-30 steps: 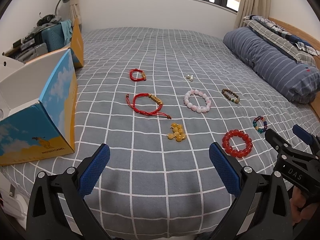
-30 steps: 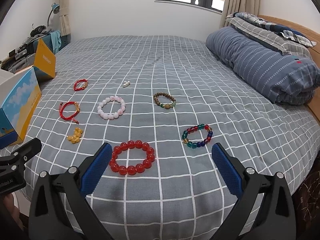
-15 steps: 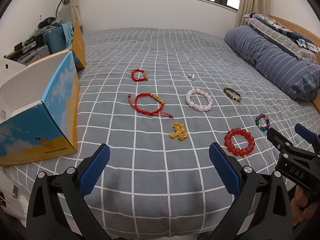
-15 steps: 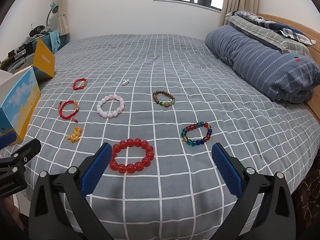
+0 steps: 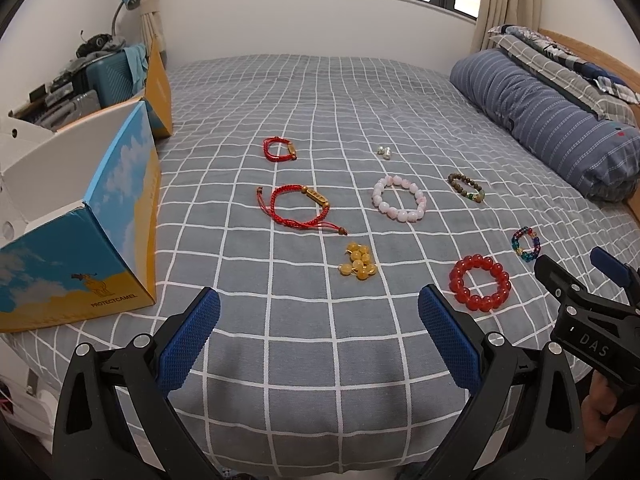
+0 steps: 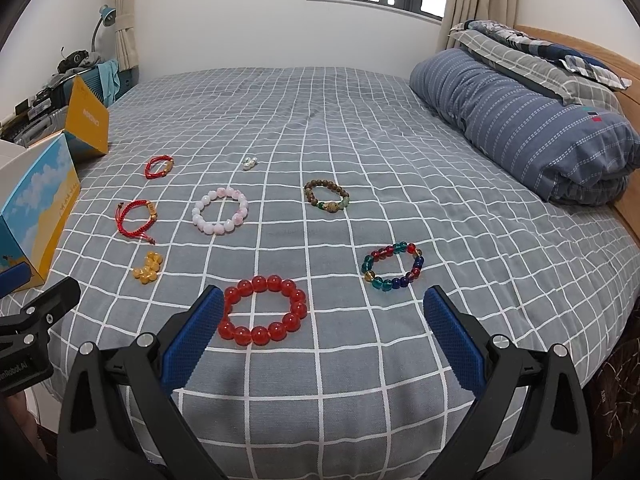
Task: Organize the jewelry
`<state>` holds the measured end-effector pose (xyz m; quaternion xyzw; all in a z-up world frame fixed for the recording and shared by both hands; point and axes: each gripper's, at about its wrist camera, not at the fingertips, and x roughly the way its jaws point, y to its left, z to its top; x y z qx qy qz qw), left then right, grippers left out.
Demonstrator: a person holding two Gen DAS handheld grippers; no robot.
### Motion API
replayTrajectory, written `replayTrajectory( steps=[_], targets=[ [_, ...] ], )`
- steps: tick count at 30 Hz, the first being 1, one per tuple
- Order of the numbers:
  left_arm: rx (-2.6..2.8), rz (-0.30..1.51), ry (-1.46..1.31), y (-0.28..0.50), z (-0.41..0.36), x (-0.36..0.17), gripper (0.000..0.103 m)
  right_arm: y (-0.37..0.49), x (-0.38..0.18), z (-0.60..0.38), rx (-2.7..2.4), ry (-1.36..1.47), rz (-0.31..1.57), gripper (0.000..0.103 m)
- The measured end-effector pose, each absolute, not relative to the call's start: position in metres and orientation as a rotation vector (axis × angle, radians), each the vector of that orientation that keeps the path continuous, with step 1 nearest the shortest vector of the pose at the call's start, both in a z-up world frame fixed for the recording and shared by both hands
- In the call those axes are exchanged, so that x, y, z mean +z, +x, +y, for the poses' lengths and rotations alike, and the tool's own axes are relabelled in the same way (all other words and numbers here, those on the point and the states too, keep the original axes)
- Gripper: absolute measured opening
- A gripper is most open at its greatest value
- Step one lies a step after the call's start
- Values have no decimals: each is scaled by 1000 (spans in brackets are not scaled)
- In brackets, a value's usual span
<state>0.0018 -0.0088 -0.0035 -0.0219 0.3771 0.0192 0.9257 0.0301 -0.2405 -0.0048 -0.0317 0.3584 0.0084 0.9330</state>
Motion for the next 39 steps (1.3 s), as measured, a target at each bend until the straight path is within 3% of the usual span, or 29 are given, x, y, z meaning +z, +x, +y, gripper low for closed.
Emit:
replayTrajectory(
  steps=[20, 28, 39],
  targets=[
    [70, 779, -42, 13, -4, 12, 97, 41, 14, -245, 2, -67, 738, 96],
    [65, 820, -84, 56, 11, 37, 97, 86, 42, -238, -5, -78, 784, 96],
    [17, 915, -65, 138, -8, 26, 97, 179, 29, -237, -16, -55, 887, 96]
  ],
)
